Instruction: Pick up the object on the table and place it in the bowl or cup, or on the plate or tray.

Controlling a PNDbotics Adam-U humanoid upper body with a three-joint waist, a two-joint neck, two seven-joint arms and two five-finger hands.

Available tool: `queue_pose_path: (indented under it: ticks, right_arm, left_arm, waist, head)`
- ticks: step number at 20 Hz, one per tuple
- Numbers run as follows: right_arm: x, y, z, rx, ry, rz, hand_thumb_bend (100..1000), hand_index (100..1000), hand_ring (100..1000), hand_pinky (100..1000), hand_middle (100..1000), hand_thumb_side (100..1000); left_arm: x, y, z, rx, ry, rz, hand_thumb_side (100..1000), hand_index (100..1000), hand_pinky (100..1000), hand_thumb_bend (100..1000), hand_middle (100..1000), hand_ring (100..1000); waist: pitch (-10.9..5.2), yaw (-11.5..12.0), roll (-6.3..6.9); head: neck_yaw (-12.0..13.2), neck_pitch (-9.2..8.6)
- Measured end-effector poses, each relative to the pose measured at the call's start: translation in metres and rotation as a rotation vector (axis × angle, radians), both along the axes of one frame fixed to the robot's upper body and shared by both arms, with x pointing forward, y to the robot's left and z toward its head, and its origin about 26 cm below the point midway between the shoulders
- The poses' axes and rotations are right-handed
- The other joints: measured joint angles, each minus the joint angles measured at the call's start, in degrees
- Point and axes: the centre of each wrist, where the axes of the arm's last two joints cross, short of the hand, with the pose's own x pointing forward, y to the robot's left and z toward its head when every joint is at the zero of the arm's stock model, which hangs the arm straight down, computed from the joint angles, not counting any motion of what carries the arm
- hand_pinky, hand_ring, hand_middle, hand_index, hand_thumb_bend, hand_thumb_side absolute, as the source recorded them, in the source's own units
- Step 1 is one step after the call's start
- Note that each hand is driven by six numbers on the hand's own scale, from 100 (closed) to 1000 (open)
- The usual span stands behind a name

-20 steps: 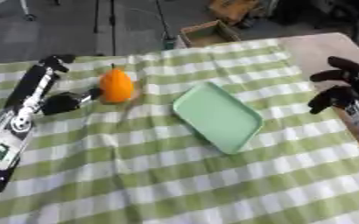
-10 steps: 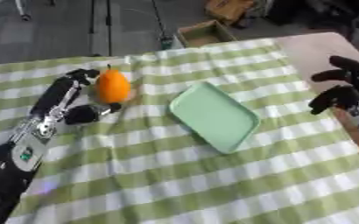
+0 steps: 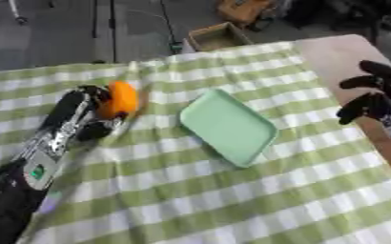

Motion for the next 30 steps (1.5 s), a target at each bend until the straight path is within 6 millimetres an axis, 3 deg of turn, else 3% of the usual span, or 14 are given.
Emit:
queue_pose_path:
  ticks: [3,8,11,14,19,23,30]
  right_arm:
    - [0.000,0.000,-0.001,0.000,0.003,-0.001,100,975,608,570,780,560]
    - [0.000,0.000,-0.001,0.000,0.003,-0.001,100,975,608,570,780,562]
    - [-0.001,0.000,-0.002,-0.001,0.003,0.000,100,973,612,575,782,533]
    - [-0.005,0.003,0.003,-0.005,-0.022,0.021,100,971,615,579,783,511]
    - [-0.014,0.009,0.015,-0.006,-0.082,0.067,100,969,622,589,788,456]
    - [-0.015,0.015,0.023,-0.007,-0.128,0.119,100,967,625,597,791,428]
    - [-0.015,0.021,0.027,-0.003,-0.175,0.181,100,967,627,599,792,419]
  left_arm:
    - [-0.003,0.001,-0.003,-0.127,-0.043,0.034,528,622,511,100,449,483]
    - [-0.007,-0.007,0.016,-0.301,-0.121,-0.004,544,627,522,100,455,488]
    - [-0.010,-0.015,0.041,-0.318,-0.165,-0.097,446,647,560,100,471,514]
    - [-0.013,-0.027,0.073,-0.256,-0.189,-0.241,412,652,575,100,476,524]
    - [-0.014,-0.046,0.096,-0.140,-0.176,-0.400,357,659,600,100,484,540]
    - [-0.013,-0.062,0.094,-0.023,-0.141,-0.513,326,676,626,100,501,558]
    - [-0.008,-0.095,0.064,0.164,-0.057,-0.652,311,692,641,122,517,577]
  waist:
    - [0.00,0.08,0.00]
    - [0.00,0.14,0.00]
    - [0.00,-0.07,0.00]
    - [0.00,-0.91,0.00]
    - [0.00,-2.41,0.00]
    - [0.00,-4.62,0.00]
    - [0.00,-6.35,0.02]
  head:
    - [0.00,0.00]
    - [-0.01,-0.01]
    - [0.00,-0.01]
    - [0.29,0.00]
    - [0.79,0.01]
    - [1.07,0.01]
    - [1.37,0.02]
